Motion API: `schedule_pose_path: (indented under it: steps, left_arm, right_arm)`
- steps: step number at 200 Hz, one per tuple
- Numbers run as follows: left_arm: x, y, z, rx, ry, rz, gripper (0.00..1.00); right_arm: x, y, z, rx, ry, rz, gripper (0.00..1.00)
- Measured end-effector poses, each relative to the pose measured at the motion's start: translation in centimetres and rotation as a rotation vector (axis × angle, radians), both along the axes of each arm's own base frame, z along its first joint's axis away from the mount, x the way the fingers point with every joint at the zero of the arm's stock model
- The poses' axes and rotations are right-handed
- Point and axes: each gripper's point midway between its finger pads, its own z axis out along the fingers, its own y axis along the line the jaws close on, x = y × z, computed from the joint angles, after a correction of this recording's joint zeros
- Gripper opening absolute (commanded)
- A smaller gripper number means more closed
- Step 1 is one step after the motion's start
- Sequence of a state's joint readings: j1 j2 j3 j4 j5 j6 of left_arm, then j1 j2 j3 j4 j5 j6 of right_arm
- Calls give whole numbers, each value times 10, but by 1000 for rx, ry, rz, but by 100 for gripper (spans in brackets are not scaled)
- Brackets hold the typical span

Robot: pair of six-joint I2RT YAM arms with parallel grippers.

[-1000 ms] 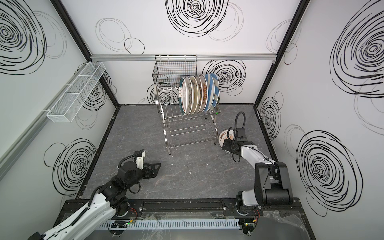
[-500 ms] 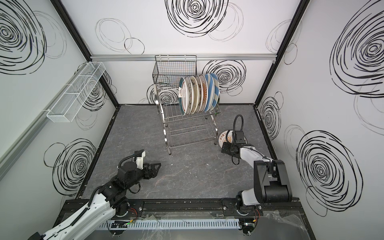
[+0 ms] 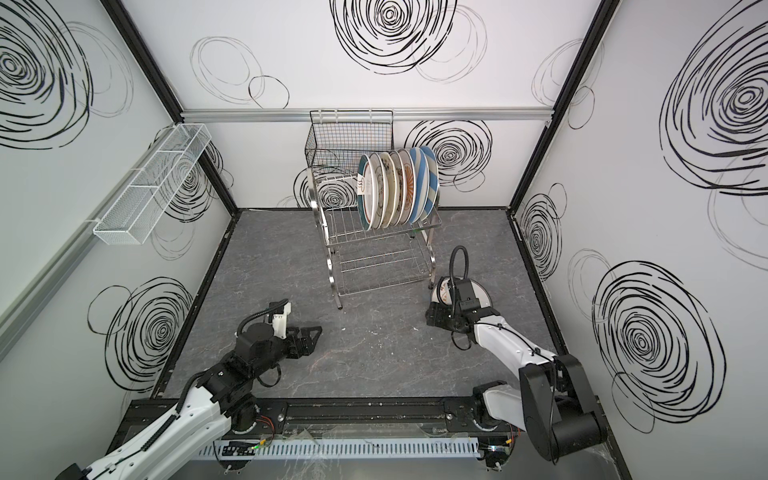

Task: Load the plates into the dish rack
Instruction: 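Close the right gripper on the rim and drag the plate toward the robot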

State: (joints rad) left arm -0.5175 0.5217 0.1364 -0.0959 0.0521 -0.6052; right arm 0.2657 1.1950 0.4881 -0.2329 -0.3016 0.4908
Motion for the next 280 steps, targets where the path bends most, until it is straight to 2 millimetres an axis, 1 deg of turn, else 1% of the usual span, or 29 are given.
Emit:
schedule_pose_path:
  steps: [20,39,94,134,174,193,206,228,240,249,261,272,280]
  left_arm:
    - [0,0,0,0,0,-2,96]
    - [-1,-1,0,0,0,-4,96]
    - [-2,-2,0,-11,6,-9,96]
    - [-3,-4,2,-41,2,-6,96]
    - [-4,-5,4,-66,4,-3,96]
    - [-5,-4,2,-77,23,8,96]
    - [-6,-5,2,-89,36,13,96]
    - [-8,-10,2,-102,53,2,96]
    - [-11,-14,4,-107,56,-15,96]
    - [-13,-19,6,-112,55,-32,96]
    - [-17,-26,7,-119,56,-60,96]
    - [-22,-33,7,-126,59,-87,96]
    - [-25,-39,9,-133,57,-108,96]
  right_arm:
    - [-10,15,0,33,8,33,74]
    - [-19,34,1,74,10,71,74]
    - [-38,85,5,192,16,170,74]
    - [-55,132,7,271,21,263,74]
    - [-78,186,8,348,37,374,75]
    - [-88,211,10,384,50,430,73]
    - [-94,224,12,406,55,461,69]
    - [-97,233,21,414,43,492,70]
    - [-91,229,28,369,24,471,71]
    - [-84,222,37,321,0,443,71]
    - [-72,209,50,253,-33,390,72]
    - [-63,191,61,188,-59,329,73]
    - [-58,176,64,141,-69,288,73]
